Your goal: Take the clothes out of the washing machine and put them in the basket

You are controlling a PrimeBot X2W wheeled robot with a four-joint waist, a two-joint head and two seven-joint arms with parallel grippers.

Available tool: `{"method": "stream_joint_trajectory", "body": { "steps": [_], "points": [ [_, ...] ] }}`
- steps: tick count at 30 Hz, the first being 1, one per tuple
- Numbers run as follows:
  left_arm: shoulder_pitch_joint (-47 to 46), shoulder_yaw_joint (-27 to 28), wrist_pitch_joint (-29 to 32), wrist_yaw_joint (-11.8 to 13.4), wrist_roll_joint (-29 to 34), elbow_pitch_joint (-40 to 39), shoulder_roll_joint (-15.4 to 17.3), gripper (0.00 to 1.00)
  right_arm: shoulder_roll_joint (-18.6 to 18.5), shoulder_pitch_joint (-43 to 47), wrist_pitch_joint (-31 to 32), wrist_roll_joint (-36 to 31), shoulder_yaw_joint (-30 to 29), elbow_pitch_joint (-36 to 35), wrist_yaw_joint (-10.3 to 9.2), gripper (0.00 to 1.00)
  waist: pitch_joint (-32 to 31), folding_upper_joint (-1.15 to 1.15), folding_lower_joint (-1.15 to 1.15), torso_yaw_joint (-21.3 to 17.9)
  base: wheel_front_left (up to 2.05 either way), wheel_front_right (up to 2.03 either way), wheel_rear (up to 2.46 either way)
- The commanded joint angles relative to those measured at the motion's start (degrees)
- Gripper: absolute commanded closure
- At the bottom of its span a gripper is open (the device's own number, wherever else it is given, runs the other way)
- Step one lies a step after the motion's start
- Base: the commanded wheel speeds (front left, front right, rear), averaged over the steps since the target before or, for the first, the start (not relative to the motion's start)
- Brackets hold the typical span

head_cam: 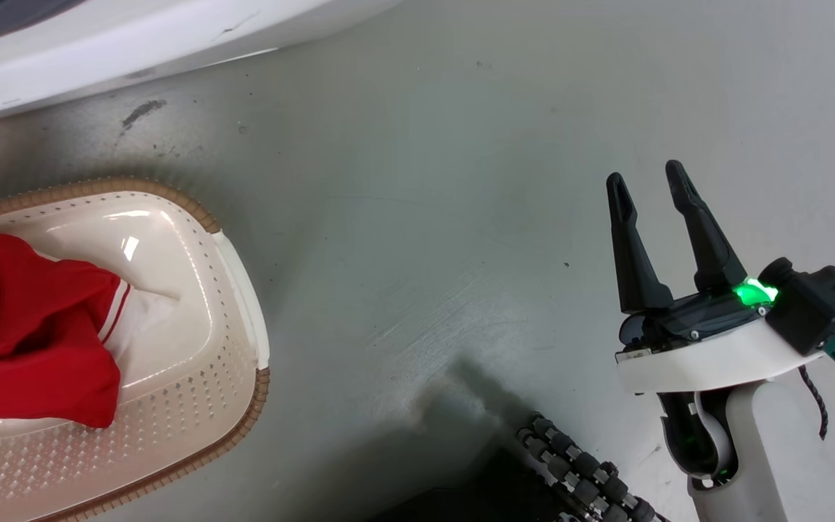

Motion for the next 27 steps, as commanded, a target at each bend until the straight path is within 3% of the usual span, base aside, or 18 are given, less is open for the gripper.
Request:
{"method": "stream_joint_trajectory", "body": {
  "steps": [1,6,11,17,20,27],
  "points": [
    [3.0,-0.9,-0.4,0.1,-0.2,0.9,-0.3,1.00,0.1,-0.8,-0.1,0.0,-0.2,0.1,-0.04,0.00,-0.4,0.00,0.00,0.3,0.00,0.00,0.00],
    [5.7,-5.5,-5.1,-0.1,-1.3,-3.7,0.6,1.00,0.1,-1.0,-0.1,-1.3,-1.4,0.6,-0.04,0.00,-2.7,0.00,0.00,2.0,0.00,0.00,0.00],
    [7.1,-6.0,-13.5,0.0,-4.2,-5.3,1.6,1.00,0.1,-1.1,-0.1,-2.8,-3.2,1.1,-0.04,0.00,-6.0,0.00,0.00,4.4,0.00,0.00,0.00],
    [13.4,-6.6,-24.1,0.0,-6.9,-4.5,-0.4,1.00,0.0,0.7,-0.1,-6.3,-5.8,2.3,-0.04,0.00,-12.3,0.00,0.00,8.5,0.00,0.00,0.00],
    [17.2,-8.8,-30.3,0.1,-3.6,-4.4,0.8,1.00,0.0,1.5,-0.1,-8.3,-6.4,2.6,-0.04,0.00,-15.7,0.00,0.00,10.2,0.00,0.00,0.00],
    [23.4,-10.9,-40.1,0.2,-2.2,-4.1,-0.9,1.00,0.0,3.6,-0.1,-11.9,-8.0,3.2,-0.04,0.00,-22.4,0.00,0.00,13.3,0.00,0.00,0.00]
  ]
}}
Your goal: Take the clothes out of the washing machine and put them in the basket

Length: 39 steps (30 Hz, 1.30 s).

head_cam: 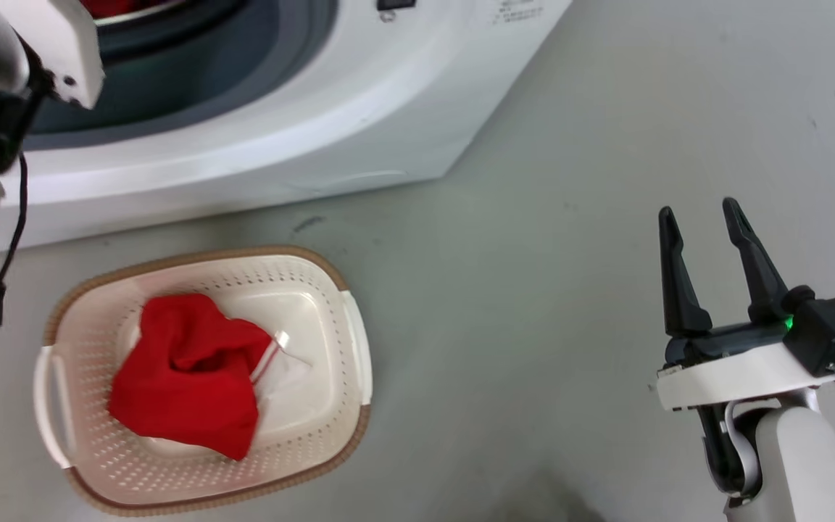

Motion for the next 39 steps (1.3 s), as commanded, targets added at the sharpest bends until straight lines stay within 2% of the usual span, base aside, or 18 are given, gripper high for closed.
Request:
{"method": "stream_joint_trajectory", "body": {
  "steps": [1,8,15,20,29,35,39],
  "points": [
    [1.9,-0.2,-1.9,0.4,0.2,0.0,-0.3,1.00,0.0,0.8,-0.1,-0.6,-0.3,0.2,-0.04,0.00,-3.9,0.00,0.00,2.8,0.00,0.00,0.00],
    [8.7,-0.9,-10.5,2.5,0.6,-1.0,-2.4,1.00,0.0,3.4,-0.1,-2.0,-0.2,1.1,-0.04,0.00,-9.5,0.00,0.00,4.8,0.00,0.00,0.00],
    [16.7,-0.4,-16.2,6.5,1.6,-4.6,-2.7,1.00,0.0,5.8,-0.1,-2.8,-0.7,1.9,-0.04,0.00,-14.9,0.00,0.00,6.3,0.00,0.00,0.00],
    [23.3,1.3,-16.9,8.9,1.5,-11.2,-3.2,1.00,0.0,6.9,-0.1,-3.8,-2.7,2.0,-0.04,0.00,-18.7,0.00,0.00,7.9,0.00,0.00,0.00],
    [36.5,4.9,-16.9,12.8,1.9,-28.0,-3.4,1.00,0.0,7.9,-0.1,-4.8,-5.2,2.8,-0.04,0.00,-23.6,0.00,0.00,10.3,0.00,0.00,0.00],
    [46.5,6.5,-16.9,16.0,3.0,-38.9,-3.3,1.00,0.0,8.6,-0.1,-4.6,-5.2,2.9,-0.04,0.00,-24.6,0.00,0.00,11.0,0.00,0.00,0.00],
    [51.3,4.7,-16.8,16.2,3.1,-41.8,-3.4,1.00,0.0,8.6,-0.1,-4.4,-4.6,2.3,-0.04,0.00,-23.7,0.00,0.00,11.1,0.00,0.00,0.00]
  ]
}}
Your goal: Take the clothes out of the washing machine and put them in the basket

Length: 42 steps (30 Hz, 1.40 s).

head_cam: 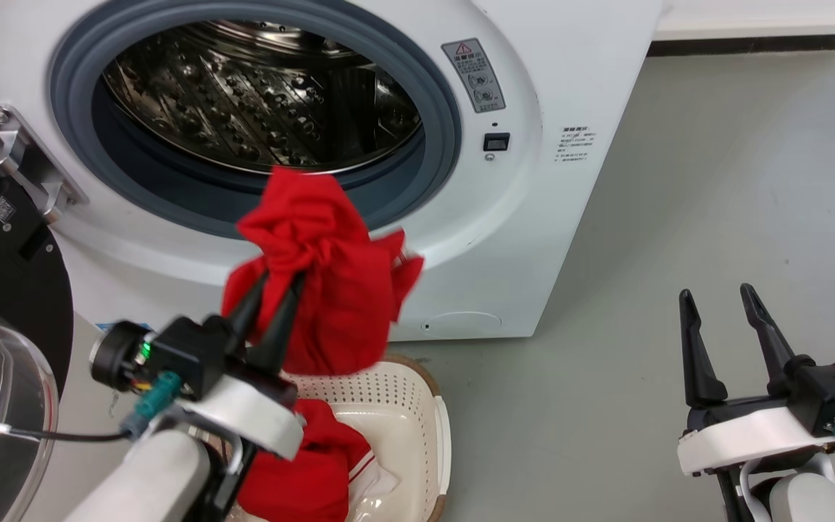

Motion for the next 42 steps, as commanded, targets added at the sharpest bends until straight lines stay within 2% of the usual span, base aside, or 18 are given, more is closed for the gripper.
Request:
{"method": "stream_joint_trajectory", "body": {
  "steps": [1,6,12,17,25,34,42],
  "points": [
    [1.4,-1.1,0.1,0.0,0.6,-0.2,-0.1,1.00,0.0,0.0,-0.1,0.0,0.2,-0.4,-0.04,0.00,0.9,0.00,0.01,0.0,0.00,0.00,0.00],
    [3.0,-2.9,0.2,-1.8,-1.2,3.7,-2.0,1.00,0.0,-1.3,-0.1,-0.1,0.4,-0.8,-0.04,0.00,3.9,0.00,0.01,-0.8,0.00,0.00,0.00],
    [0.4,-3.6,-0.1,-5.5,-1.7,14.3,-4.8,1.00,0.0,-3.3,-0.1,0.6,1.0,-1.7,-0.04,0.00,10.0,0.00,0.01,-3.0,0.00,0.00,0.00],
    [-3.2,-3.1,-0.2,-8.8,-0.6,22.5,-7.2,1.00,0.0,-5.7,-0.1,1.4,1.6,-2.9,-0.04,0.00,16.6,0.00,0.01,-5.1,0.00,0.00,0.00],
    [-7.6,-2.0,-0.1,-12.5,2.1,32.7,-8.8,1.00,0.0,-8.1,-0.1,3.9,3.3,-3.2,-0.04,0.00,23.9,0.00,0.01,-9.0,0.00,0.00,0.00],
    [-12.2,1.1,-0.1,-14.4,0.6,47.5,-9.5,1.00,0.0,-9.8,-0.1,6.5,5.5,-4.0,-0.04,0.00,31.4,0.00,0.01,-13.3,0.00,0.00,0.00],
    [-17.5,0.3,-0.1,-15.2,2.4,57.2,-9.5,1.00,0.0,-10.3,-0.1,7.6,6.1,-5.4,-0.04,0.00,36.6,0.00,0.01,-15.1,0.00,0.00,0.00]
  ]
}}
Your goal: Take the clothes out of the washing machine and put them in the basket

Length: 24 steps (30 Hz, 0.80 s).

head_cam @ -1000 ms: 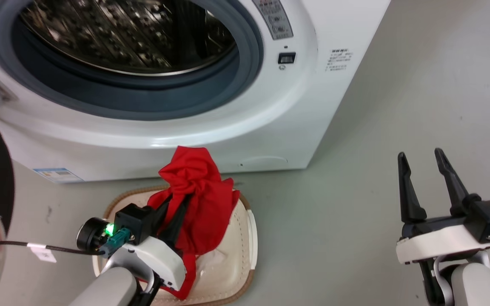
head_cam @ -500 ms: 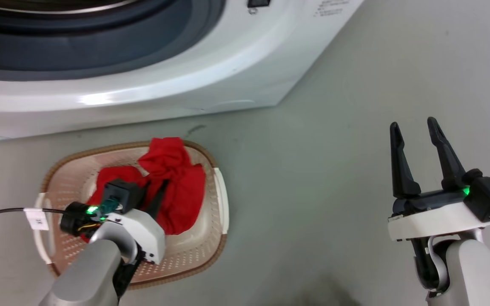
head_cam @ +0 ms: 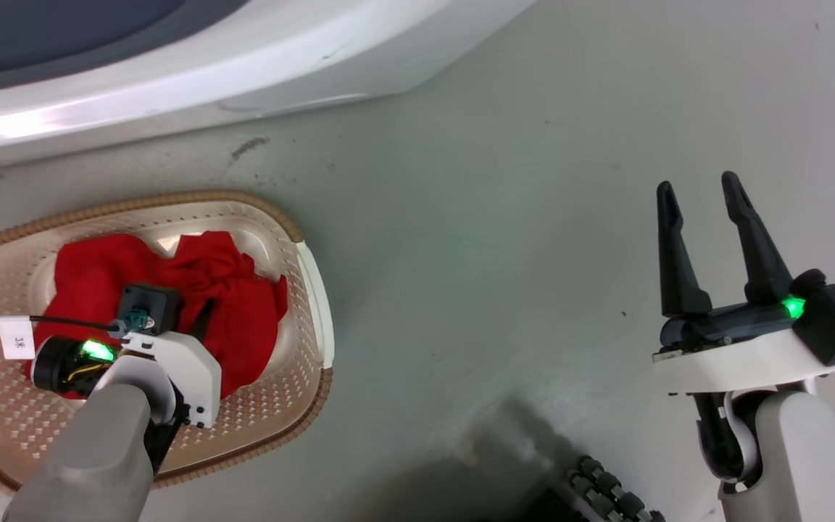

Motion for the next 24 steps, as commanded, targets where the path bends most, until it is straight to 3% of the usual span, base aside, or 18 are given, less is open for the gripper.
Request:
{"method": "stream_joint_trajectory", "body": {
  "steps": [1,6,7,8,9,15,24],
  "points": [
    [-1.4,-0.4,-0.1,0.0,0.5,1.6,-0.1,1.00,0.1,-0.5,-0.1,0.0,0.6,-0.2,-0.04,0.00,1.8,0.00,-0.01,-1.0,0.00,0.00,0.00],
    [-3.7,0.6,-0.1,-0.4,-1.0,5.4,-1.9,1.00,0.1,-0.6,-0.1,0.5,1.6,-0.4,-0.04,0.00,2.9,0.00,-0.01,-1.0,0.00,0.00,0.00],
    [-4.2,0.7,-0.1,-0.1,-1.0,6.0,-2.0,0.87,0.1,-0.6,-0.1,0.4,1.5,-0.4,-0.04,0.00,2.9,0.00,-0.01,-0.9,0.00,0.00,0.00],
    [-4.9,1.0,-0.1,0.8,-0.8,6.2,-1.9,0.13,0.1,-0.8,-0.1,0.4,1.3,-0.2,-0.04,0.00,2.9,0.00,-0.01,-0.7,0.00,0.00,0.00],
    [-5.3,1.1,-0.1,1.0,-0.5,6.2,-2.0,0.00,0.1,-0.9,-0.1,0.4,1.3,0.0,-0.04,0.00,2.7,0.00,-0.01,-0.6,0.00,0.00,0.00],
    [-4.0,2.2,-0.1,0.8,-0.2,5.2,-3.0,0.00,0.1,-1.5,-0.1,-0.3,0.4,0.9,-0.04,0.00,-0.2,0.00,-0.01,0.6,0.00,0.00,0.00],
    [0.8,9.3,-0.1,1.9,1.8,-7.4,-3.8,0.00,0.0,-0.2,-0.1,-3.8,-2.1,3.0,-0.05,0.00,-9.7,0.00,-0.01,4.3,0.00,0.00,0.00]
  ]
}}
